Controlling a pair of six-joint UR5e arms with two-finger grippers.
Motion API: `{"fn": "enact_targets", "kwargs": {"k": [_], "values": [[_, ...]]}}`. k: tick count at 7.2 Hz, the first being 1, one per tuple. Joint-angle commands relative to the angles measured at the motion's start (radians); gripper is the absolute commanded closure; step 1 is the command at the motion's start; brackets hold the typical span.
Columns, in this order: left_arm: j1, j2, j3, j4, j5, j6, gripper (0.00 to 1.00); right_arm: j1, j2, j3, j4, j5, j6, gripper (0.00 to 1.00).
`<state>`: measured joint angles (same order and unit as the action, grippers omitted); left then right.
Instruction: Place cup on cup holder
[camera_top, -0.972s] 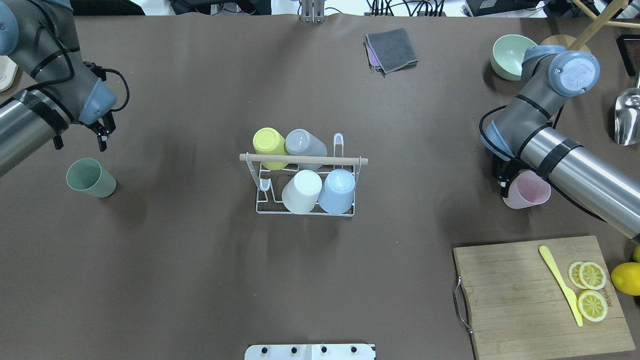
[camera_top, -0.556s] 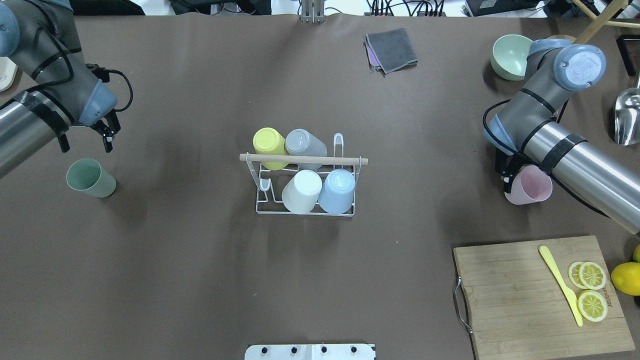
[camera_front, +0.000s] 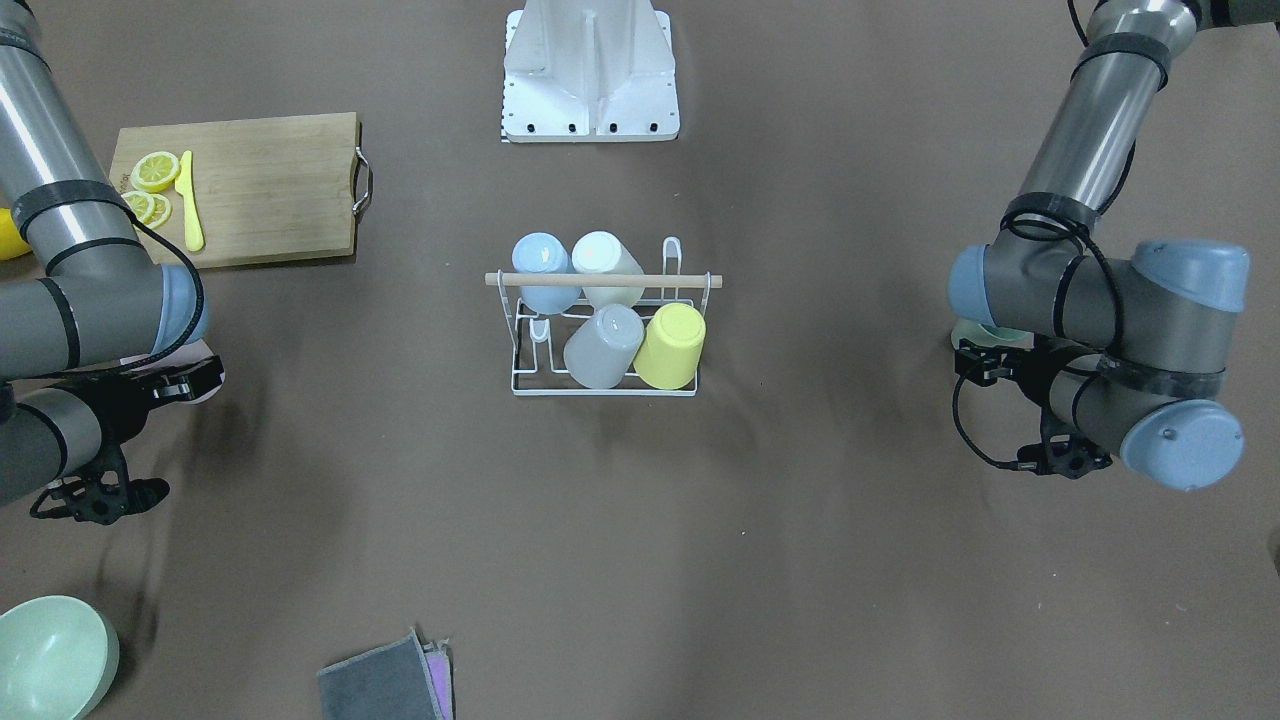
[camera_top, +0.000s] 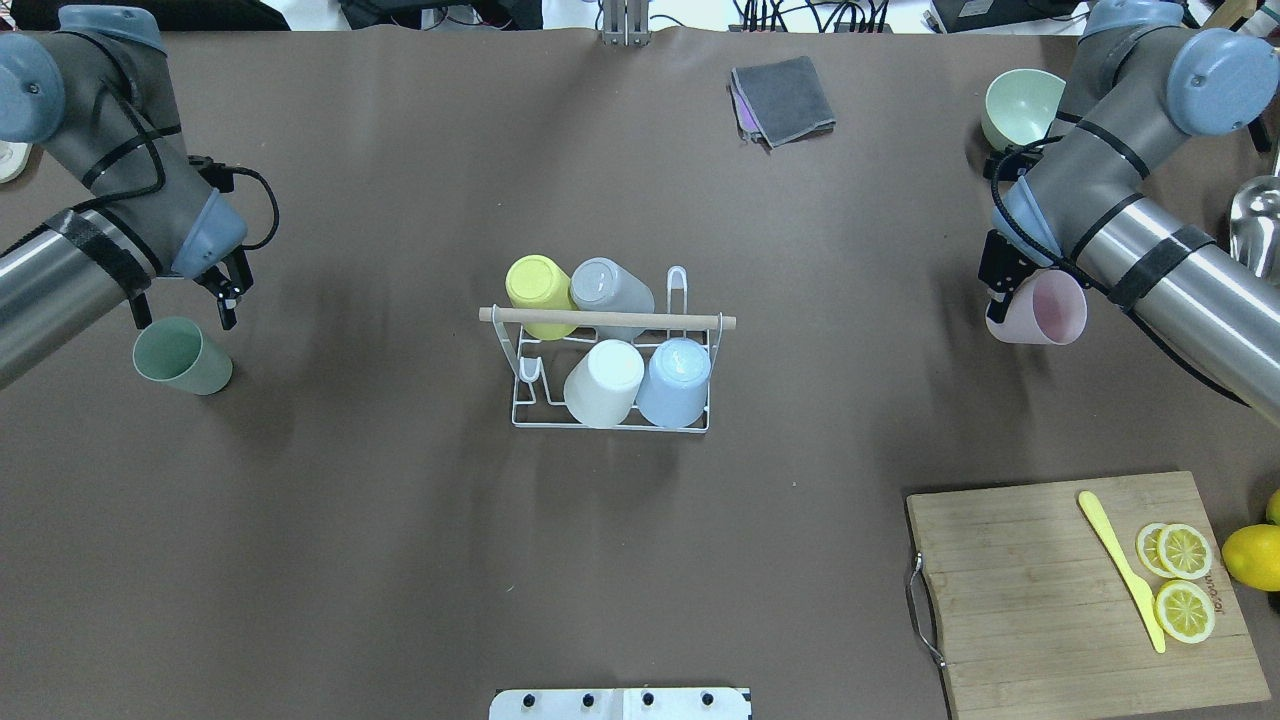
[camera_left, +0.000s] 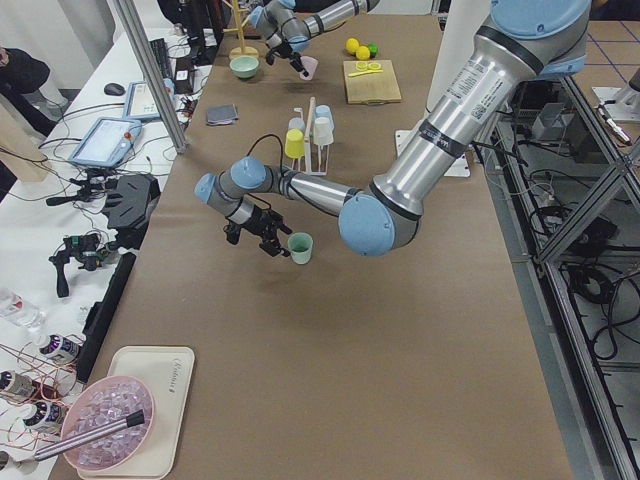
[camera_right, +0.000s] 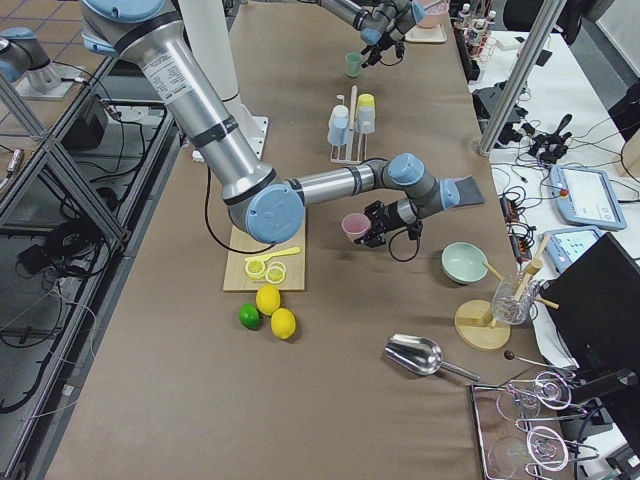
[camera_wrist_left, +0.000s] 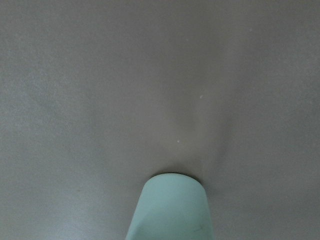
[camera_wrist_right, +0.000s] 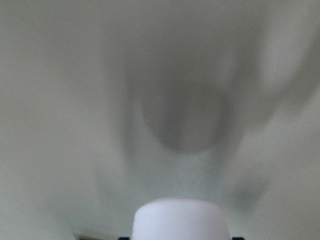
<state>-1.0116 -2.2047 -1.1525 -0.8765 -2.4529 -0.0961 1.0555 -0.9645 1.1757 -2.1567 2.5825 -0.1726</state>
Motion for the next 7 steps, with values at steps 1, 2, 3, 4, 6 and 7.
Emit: {"fn": "enact_targets", "kwargs": {"k": [1, 2, 3, 4, 6, 7], "values": [[0.019, 0.023, -0.006, 0.001, 0.000, -0.001, 0.03, 0.024, -0.005, 0.005, 0.389, 0.075, 0.010, 0.51], [0.030, 0.043, -0.007, 0.001, 0.002, 0.001, 0.03, 0.035, -0.002, 0.015, 0.523, 0.099, 0.005, 0.52], [0.039, 0.068, -0.007, -0.004, 0.002, 0.001, 0.03, 0.035, -0.002, 0.031, 0.655, 0.138, 0.010, 0.53], [0.054, 0.074, -0.007, -0.004, 0.005, 0.001, 0.13, 0.040, -0.005, 0.032, 0.837, 0.162, 0.007, 0.53], [0.064, 0.066, -0.007, -0.001, -0.001, -0.008, 0.81, 0.057, -0.055, 0.030, 1.210, 0.291, -0.007, 0.53], [0.064, 0.065, -0.009, 0.001, -0.006, -0.013, 1.00, 0.057, -0.068, 0.030, 1.374, 0.380, -0.010, 0.53]]}}
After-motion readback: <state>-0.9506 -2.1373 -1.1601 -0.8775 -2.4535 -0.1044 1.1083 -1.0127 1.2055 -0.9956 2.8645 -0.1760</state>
